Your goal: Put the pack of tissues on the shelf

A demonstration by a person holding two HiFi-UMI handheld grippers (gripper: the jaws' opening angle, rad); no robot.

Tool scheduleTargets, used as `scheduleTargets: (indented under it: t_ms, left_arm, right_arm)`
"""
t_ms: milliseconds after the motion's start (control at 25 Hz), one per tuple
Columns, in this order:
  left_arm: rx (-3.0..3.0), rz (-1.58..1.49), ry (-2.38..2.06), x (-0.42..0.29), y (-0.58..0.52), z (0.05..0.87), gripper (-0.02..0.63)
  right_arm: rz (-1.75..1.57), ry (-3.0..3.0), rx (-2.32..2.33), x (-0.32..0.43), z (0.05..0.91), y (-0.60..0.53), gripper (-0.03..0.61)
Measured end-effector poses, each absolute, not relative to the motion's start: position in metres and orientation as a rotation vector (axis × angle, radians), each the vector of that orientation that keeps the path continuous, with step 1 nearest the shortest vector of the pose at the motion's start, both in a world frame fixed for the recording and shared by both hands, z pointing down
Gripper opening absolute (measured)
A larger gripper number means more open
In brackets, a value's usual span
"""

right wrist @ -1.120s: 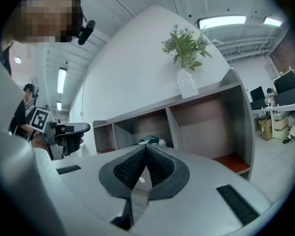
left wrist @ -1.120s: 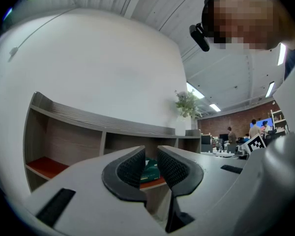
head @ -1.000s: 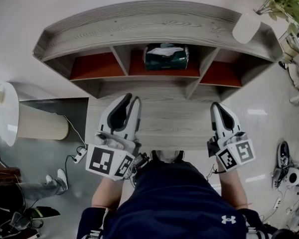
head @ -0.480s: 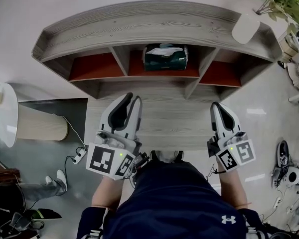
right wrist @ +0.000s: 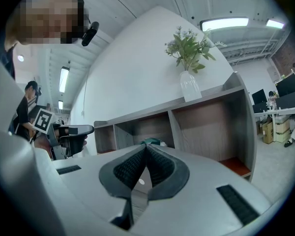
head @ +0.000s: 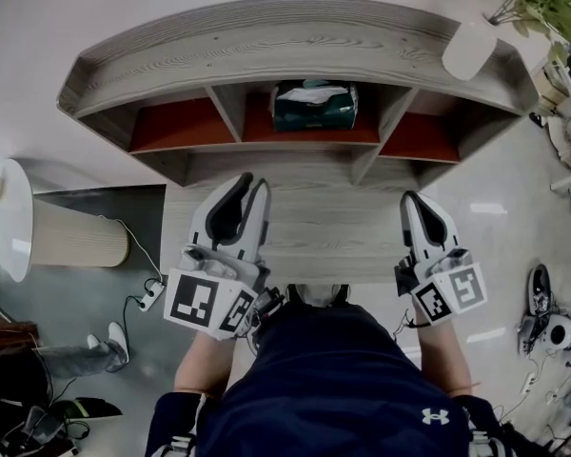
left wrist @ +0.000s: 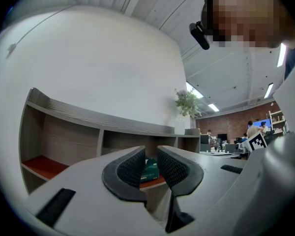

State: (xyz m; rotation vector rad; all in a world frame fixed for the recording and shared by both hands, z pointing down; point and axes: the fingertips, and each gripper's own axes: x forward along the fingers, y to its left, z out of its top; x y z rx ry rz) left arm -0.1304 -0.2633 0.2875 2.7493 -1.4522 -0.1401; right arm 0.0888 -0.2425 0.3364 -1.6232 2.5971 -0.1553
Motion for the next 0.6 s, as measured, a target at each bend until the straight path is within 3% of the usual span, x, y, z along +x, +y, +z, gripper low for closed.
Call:
scheduleTargets:
  t_ms: [600]
  left_arm:
    - [2.764, -0.138, -1.431, -0.1304, -0.2702, 0.2876, 0.084]
  right_arm:
    - [-0.145, 2.594, -1.634, 0.086, 0.3365, -0.246, 0.012]
